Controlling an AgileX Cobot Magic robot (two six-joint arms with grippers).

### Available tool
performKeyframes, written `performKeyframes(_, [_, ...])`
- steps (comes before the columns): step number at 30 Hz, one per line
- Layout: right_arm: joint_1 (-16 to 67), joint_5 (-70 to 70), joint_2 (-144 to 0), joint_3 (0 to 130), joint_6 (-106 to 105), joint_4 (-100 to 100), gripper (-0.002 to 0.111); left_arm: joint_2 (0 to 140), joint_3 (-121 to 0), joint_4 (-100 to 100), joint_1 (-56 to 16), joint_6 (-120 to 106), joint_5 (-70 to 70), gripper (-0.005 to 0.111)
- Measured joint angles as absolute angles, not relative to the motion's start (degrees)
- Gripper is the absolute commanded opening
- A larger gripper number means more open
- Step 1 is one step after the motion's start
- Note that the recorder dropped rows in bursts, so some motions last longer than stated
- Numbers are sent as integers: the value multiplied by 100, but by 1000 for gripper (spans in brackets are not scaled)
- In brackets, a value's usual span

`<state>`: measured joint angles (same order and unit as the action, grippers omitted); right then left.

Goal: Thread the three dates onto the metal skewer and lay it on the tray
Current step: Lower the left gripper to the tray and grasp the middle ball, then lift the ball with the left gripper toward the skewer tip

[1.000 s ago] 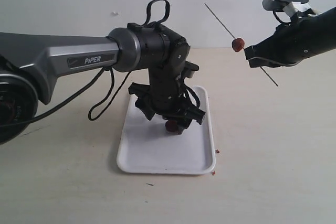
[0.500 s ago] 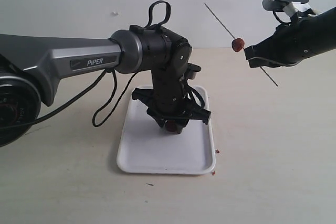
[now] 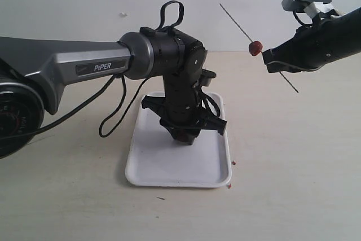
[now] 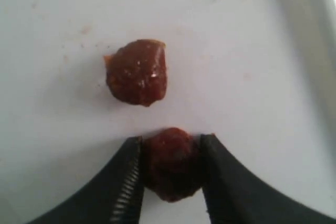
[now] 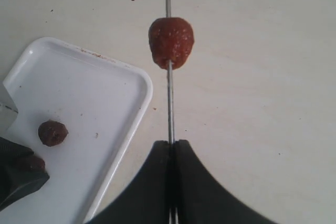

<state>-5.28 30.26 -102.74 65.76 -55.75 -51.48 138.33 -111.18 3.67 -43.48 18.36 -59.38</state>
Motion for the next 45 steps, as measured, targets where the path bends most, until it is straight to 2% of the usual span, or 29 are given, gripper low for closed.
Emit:
performKeyframes(10, [-528,3048,-10274,6576,-5575,-5148,0,13613,-11118,357,-4348,1342,-6024,28])
performKeyframes(12, [-528,3129,-10274,6576,-5586,-5148,0,13271,-11118,262,-4272,1069,-6102,22])
performKeyframes(14, [-528,3195,-10274,6576,-5675,-5148,0,12885,-11118,-210,-4037,681,-6117,16])
performKeyframes(18, [-528,3949,-10274,6576,-6746,-4579,0,12303,-11118,-2937,-3051,-875,-6443,17])
performKeyframes(25, [-528,4405,-10274,6576,-7203,-3934,0,12215,-11118,-4469,-2130,-1838,-6947,17])
performKeyframes(32, [-528,4787,-10274,6576,-8279,-4721,0,12215,-11118,-5365,-1242,-2335,-6972,18])
performKeyframes(36, [-528,4811,-10274,6524,-8865,-5271,0,12215,-11118,-5548,-927,-2421,-6972,30])
performKeyframes(45, [-528,5498,-10274,6524,-9674,-5937,0,12215,-11118,-5610,-754,-2478,-6972,30])
